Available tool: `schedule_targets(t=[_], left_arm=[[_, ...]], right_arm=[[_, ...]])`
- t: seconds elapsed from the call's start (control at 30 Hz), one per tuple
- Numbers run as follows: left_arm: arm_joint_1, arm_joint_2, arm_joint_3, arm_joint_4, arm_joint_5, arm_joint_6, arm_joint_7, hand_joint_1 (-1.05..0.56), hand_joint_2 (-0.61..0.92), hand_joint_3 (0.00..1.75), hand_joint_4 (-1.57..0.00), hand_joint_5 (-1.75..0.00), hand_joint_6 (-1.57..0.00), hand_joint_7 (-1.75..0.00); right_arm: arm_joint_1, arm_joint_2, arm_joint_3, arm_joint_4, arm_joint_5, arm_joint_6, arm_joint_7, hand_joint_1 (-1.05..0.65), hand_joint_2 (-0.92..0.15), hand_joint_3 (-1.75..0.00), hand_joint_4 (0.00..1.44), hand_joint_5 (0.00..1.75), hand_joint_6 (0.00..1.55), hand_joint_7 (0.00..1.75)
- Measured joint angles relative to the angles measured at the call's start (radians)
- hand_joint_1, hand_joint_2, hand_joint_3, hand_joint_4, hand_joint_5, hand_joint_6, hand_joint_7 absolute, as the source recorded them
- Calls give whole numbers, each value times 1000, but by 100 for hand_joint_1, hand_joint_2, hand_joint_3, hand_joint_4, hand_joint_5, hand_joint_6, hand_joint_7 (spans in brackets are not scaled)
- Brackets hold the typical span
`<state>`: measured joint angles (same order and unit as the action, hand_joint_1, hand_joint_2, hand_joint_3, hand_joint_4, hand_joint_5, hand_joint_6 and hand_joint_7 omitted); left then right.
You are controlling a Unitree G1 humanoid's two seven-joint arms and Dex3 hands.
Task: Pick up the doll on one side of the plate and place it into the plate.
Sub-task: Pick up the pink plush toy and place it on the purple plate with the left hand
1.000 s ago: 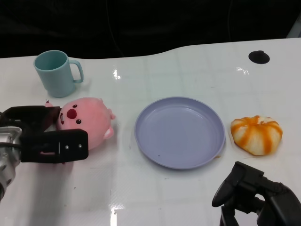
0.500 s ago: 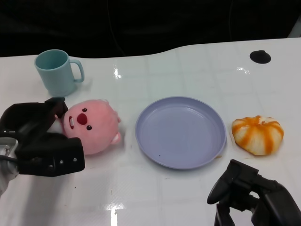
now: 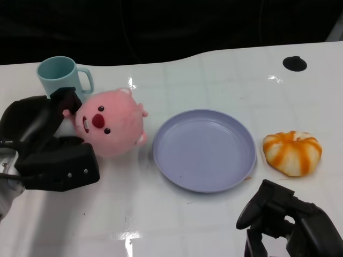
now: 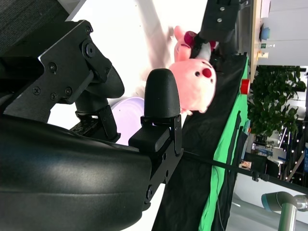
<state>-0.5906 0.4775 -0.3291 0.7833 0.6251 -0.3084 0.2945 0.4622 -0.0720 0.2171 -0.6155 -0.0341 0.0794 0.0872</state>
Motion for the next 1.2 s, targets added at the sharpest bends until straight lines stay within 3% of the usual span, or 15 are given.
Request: schedule_targets(t=[0.17, 0.4, 0.7, 0.9, 1.2], left_arm=[[53, -3, 33, -197, -20, 51, -70, -14, 56, 93, -86, -175, -63, -175], [63, -90, 29, -357, -30, 150, -172, -14, 44, 109, -89, -175, -68, -175], [10, -216, -12, -369, -24, 235, -249, -11, 41, 114, -92, -175, -72, -175], [-28, -275, -44, -348, -11, 250, -271, -16, 44, 110, -92, -175, -70, -172], [-52, -340, -83, -266, -6, 262, -276, -16, 46, 121, -94, -175, -78, -175]], right_arm=[[0, -2, -3, 2, 1, -1, 5, 7, -41, -136, 71, 175, 63, 153], [13, -4, -6, 1, 1, -6, 11, 10, -42, -137, 72, 175, 63, 154], [33, -5, -8, -7, 0, -8, 18, 11, -45, -135, 70, 175, 62, 153], [39, -6, -7, -15, 0, -8, 19, 9, -44, -135, 71, 175, 62, 153], [40, -6, -7, -28, 0, -6, 19, 7, -43, -135, 71, 175, 62, 153]])
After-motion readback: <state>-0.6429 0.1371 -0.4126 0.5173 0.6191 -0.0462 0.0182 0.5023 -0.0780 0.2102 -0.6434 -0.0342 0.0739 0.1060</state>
